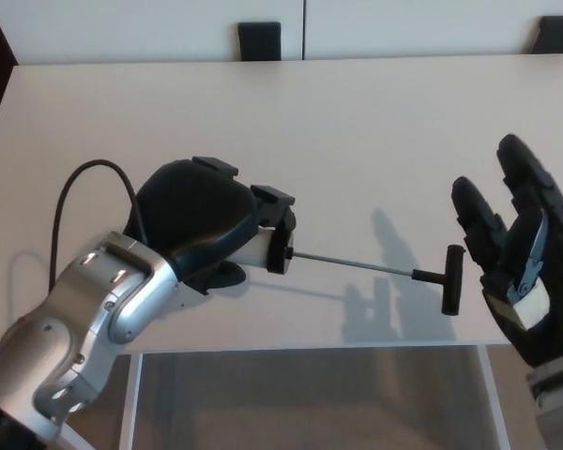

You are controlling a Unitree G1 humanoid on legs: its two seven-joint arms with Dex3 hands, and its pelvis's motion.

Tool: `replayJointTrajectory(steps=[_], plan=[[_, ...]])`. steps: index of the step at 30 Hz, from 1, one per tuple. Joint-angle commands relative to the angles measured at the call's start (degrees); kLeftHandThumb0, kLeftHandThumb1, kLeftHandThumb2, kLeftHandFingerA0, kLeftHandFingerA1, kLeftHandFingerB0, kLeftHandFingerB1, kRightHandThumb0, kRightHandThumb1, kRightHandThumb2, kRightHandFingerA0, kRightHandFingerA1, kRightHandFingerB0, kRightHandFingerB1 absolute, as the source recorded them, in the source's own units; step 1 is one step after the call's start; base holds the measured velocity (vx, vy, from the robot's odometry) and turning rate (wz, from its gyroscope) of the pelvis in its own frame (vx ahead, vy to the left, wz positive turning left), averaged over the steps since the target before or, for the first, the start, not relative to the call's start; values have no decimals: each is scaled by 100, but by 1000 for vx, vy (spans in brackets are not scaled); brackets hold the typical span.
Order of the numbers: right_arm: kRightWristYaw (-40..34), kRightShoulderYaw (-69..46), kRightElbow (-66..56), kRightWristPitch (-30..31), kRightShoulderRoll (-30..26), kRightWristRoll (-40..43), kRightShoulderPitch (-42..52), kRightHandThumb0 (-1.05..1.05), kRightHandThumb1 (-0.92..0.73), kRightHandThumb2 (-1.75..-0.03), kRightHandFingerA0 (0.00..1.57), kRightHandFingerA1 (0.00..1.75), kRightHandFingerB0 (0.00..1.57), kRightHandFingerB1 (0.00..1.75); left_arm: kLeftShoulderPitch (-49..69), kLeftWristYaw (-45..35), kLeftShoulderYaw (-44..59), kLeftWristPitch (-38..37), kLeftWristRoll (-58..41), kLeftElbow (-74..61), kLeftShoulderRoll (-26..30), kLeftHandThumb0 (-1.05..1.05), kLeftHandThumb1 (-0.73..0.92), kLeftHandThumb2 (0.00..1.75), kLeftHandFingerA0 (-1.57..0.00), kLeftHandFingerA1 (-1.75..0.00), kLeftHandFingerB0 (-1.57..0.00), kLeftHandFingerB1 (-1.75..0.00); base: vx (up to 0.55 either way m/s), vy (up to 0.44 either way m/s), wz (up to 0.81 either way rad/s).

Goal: The robot walks towards a desk on which an air pump is kept in the middle. It lifts it up and holds it with its left hand and uses its right hand to compress it by pushing its handle inwards.

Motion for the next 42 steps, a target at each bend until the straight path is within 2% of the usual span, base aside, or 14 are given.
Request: replayJointTrajectory(steps=[1,2,9,13,20,21,26,30,33,34,37,38,39,42], plan=[[-68,8,306,-125,-1,-128,-56,-91,-82,-116,0,17,0,10,38,-99,-1,-10,104,-66,-43,-16,72,61,-79,-151,-78,-68,0,0,0],[-78,-3,411,-173,-14,-167,-82,-91,-83,-117,0,16,0,10,46,-126,12,0,94,-88,-50,-17,74,63,-75,-153,-74,-81,0,0,0],[-53,-80,738,-276,-89,-213,-130,-88,-81,-116,0,16,0,12,88,-204,39,0,120,-180,-65,-17,71,62,-72,-154,-68,-94,0,0,0],[-29,-114,895,-410,-182,-327,-199,-87,-82,-117,0,16,0,12,122,-293,70,4,144,-278,-29,-16,67,62,-76,-149,-77,-70,0,0,0],[51,-141,847,-458,-219,-265,-222,-88,-84,-119,0,14,0,10,200,-394,116,57,131,-360,-53,-20,76,62,-76,-146,-74,-75,0,0,0],[54,-135,823,-453,-210,-259,-222,-85,-80,-117,0,18,0,14,217,-357,120,38,122,-352,-69,-22,76,64,-80,-135,-77,-61,0,0,0],[-5,-114,734,-393,-164,-231,-306,-90,-80,-116,1,16,0,11,194,-373,89,12,126,-360,-154,-21,70,61,-83,-119,-75,-52,0,0,0],[-65,-45,648,-361,-80,-232,-400,-92,-82,-116,0,16,0,10,152,-389,-105,21,208,-330,-405,-22,65,61,-80,-144,-79,-58,0,0,0],[-115,35,656,-366,-12,-298,-422,-91,-83,-117,0,16,0,10,176,-339,-241,1,276,-288,-558,-25,67,61,-84,-142,-78,-54,0,0,0],[-159,62,654,-364,9,-341,-439,-92,-82,-117,0,17,0,10,162,-379,-293,76,292,-261,-664,-28,59,92,-95,-115,-69,-66,0,0,0],[-206,86,650,-363,28,-383,-462,-92,-82,-117,0,17,0,10,139,-433,-345,172,310,-228,-788,-28,59,92,-95,-115,-69,-66,0,0,0],[-272,102,641,-353,54,-405,-484,-91,-81,-116,0,17,0,11,76,-399,-400,210,375,-136,-896,-26,74,63,-87,-137,-76,-53,0,0,0],[-306,87,655,-364,100,-373,-498,-88,-77,-114,0,20,0,15,21,-408,-438,230,396,-71,-962,-23,75,65,-86,-141,-61,-45,0,0,0],[-346,32,670,-365,196,-259,-510,-86,-74,-113,0,22,1,17,-78,-449,-513,288,449,30,-1087,-23,72,63,-85,-139,-61,-44,0,0,0]])
